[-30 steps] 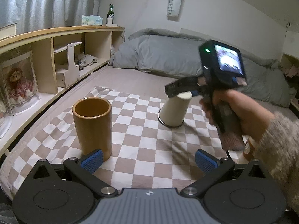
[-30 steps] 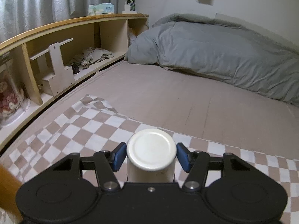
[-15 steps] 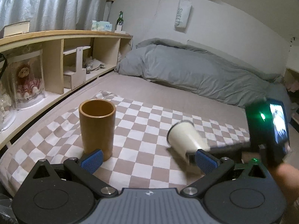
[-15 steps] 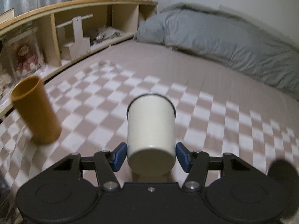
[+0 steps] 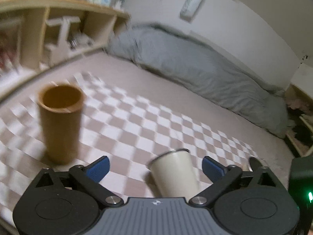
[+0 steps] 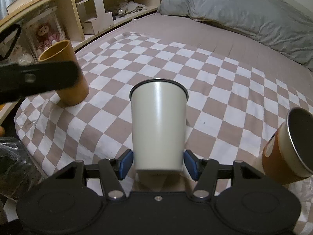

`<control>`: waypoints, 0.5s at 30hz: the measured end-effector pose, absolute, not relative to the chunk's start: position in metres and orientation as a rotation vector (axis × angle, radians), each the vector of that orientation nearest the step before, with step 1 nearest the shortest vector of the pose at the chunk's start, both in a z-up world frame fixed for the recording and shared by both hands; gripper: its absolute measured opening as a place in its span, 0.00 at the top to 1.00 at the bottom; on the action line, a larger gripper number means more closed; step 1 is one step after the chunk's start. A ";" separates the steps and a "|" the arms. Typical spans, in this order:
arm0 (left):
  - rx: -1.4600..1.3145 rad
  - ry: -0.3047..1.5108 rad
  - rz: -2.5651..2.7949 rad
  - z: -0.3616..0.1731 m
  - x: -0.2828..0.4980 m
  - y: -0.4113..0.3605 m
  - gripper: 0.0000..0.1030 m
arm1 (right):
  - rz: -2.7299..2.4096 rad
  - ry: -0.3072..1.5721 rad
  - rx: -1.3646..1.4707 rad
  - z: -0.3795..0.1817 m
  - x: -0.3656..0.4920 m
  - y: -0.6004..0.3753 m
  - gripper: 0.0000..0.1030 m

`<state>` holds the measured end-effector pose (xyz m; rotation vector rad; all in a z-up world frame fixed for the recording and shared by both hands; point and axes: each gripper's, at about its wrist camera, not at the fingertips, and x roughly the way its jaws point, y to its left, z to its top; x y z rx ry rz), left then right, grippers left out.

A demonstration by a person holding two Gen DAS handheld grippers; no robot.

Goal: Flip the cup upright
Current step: 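Lift the white cup with the right tool while the left tool grasps its rim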

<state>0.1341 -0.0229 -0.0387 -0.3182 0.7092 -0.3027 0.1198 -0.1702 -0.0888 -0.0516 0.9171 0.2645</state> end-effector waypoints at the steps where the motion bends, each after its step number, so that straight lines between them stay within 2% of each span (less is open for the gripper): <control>1: -0.337 0.734 -0.320 -0.042 0.140 -0.025 0.06 | 0.275 0.913 -0.064 -0.088 0.118 -0.169 0.41; 4: -0.407 0.850 -0.371 -0.059 0.168 -0.033 0.12 | 0.304 0.883 -0.086 -0.082 0.112 -0.168 0.33; 9: -0.463 1.023 -0.417 -0.084 0.209 -0.046 0.14 | 0.304 0.878 -0.099 -0.078 0.106 -0.174 0.33; 15: -0.467 1.101 -0.425 -0.100 0.234 -0.062 0.15 | 0.302 0.868 -0.129 -0.071 0.099 -0.181 0.33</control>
